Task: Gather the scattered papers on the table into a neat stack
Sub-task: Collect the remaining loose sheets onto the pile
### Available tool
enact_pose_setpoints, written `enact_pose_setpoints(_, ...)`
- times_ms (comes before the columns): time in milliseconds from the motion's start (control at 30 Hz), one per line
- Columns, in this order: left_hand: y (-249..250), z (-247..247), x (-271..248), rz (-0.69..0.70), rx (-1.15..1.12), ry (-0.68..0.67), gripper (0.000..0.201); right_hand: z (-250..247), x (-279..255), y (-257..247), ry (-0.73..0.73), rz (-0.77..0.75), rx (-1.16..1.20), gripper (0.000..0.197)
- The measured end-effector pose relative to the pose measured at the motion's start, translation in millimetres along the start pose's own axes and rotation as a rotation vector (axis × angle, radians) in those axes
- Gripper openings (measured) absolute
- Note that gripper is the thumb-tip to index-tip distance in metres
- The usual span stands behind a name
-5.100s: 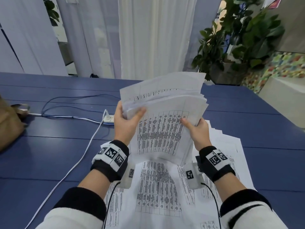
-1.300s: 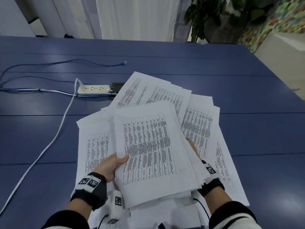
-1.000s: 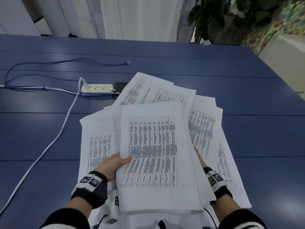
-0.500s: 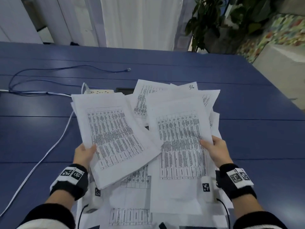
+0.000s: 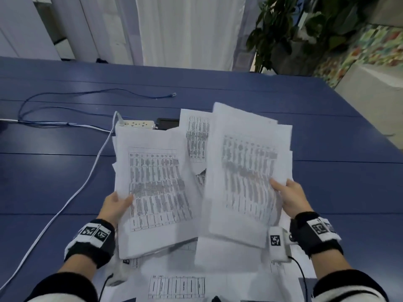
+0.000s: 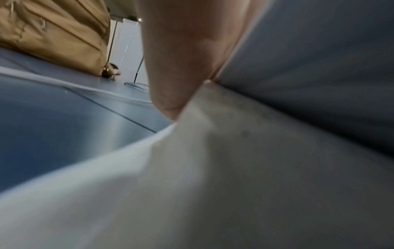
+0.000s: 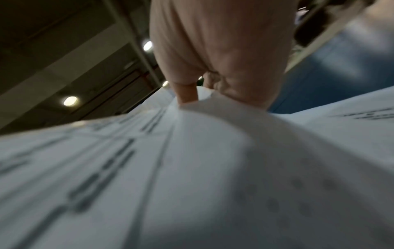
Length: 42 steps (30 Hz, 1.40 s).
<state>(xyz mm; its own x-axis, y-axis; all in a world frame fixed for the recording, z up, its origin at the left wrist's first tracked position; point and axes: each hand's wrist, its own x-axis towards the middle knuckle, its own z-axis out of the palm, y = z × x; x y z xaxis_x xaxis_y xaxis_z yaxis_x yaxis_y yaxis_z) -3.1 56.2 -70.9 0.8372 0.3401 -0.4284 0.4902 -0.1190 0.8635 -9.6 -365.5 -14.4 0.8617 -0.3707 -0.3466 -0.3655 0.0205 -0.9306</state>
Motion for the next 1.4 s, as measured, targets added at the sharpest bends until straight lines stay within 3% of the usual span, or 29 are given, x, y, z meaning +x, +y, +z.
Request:
enact_pose_setpoints(133, -43.1, 17.6, 30.1, -0.055, -0.029, -0.102, 0.087, 27.4, -7.2, 17.1, -0.134, 0.088, -0.093, 0.036)
enact_pose_setpoints(200, -74.3, 24.4, 51.4, -0.096, -0.008, -0.182, 0.112, 35.1, -12.0, 26.1, -0.167, 0.127, -0.176, 0.035)
enact_pose_setpoints(267, -114.0, 29.7, 82.8, -0.149, -0.004, -0.234, 0.123, 39.7, -15.8, 35.7, -0.175, 0.144, -0.264, 0.037)
enact_pose_setpoints(300, -106.5, 29.8, 69.7, -0.164, 0.01, -0.289, 0.124, 41.5, -15.7, 40.5, -0.18, 0.137, -0.31, 0.043)
enact_pose_setpoints(367, -91.5, 32.5, 50.2, -0.191, 0.0, -0.312, 0.111, 46.4, -18.7, 41.0, -0.207, 0.112, -0.353, 0.053)
enact_pose_setpoints(467, -29.8, 41.6, -10.9, -0.184, -0.034, -0.351, 0.049, 58.4, -23.7, 36.9, -0.273, 0.084, -0.343, 0.054)
enact_pose_setpoints(533, -13.3, 48.4, -27.9, -0.185, -0.056, -0.423, 0.027, 70.4, -27.9, 33.0, -0.312, 0.071, -0.355, 0.052)
enact_pose_setpoints(667, -4.1, 55.7, -36.3, -0.196, -0.056, -0.392, 0.031, 91.1, -24.4, 37.7, -0.263, 0.083, -0.331, 0.044)
enact_pose_setpoints(833, 6.7, 55.2, -44.1, -0.259, -0.135, -0.383, 0.072, 99.5, -20.9, 43.3, -0.116, 0.072, -0.263, 0.041)
enact_pose_setpoints(900, 11.5, 55.6, -49.3, -0.227, -0.042, -0.426, 0.084, 101.7, -21.3, 45.9, -0.107, 0.055, -0.294, 0.039)
enact_pose_setpoints(1033, 10.6, 65.0, -51.2, -0.115, 0.111, -0.378, 0.058, 106.6, -28.8, 48.9, -0.171, 0.069, -0.375, 0.039)
enact_pose_setpoints(1133, 7.3, 63.0, -54.4, -0.075, 0.087, -0.336, 0.056, 99.7, -30.3, 48.8, -0.219, 0.054, -0.445, 0.045)
enact_pose_setpoints(1200, 5.8, 58.6, -55.4, -0.046, 0.041, -0.317, 0.063, 88.3, -24.4, 45.5, -0.178, 0.026, -0.488, 0.055)
enact_pose_setpoints(1267, 10.5, 57.4, -58.3, -0.02, -0.001, -0.302, 0.072, 78.6, -18.3, 41.9, -0.206, 0.059, -0.449, 0.081)
enact_pose_setpoints(1333, 15.9, 57.6, -57.7, 0.005, -0.076, -0.291, 0.063, 74.5, -14.0, 40.1, -0.295, 0.106, -0.352, 0.113)
enact_pose_setpoints(1400, 30.5, 55.1, -62.9, 0.032, -0.165, -0.322, 0.044, 72.5, -8.5, 37.7, -0.332, 0.119, -0.253, 0.12)
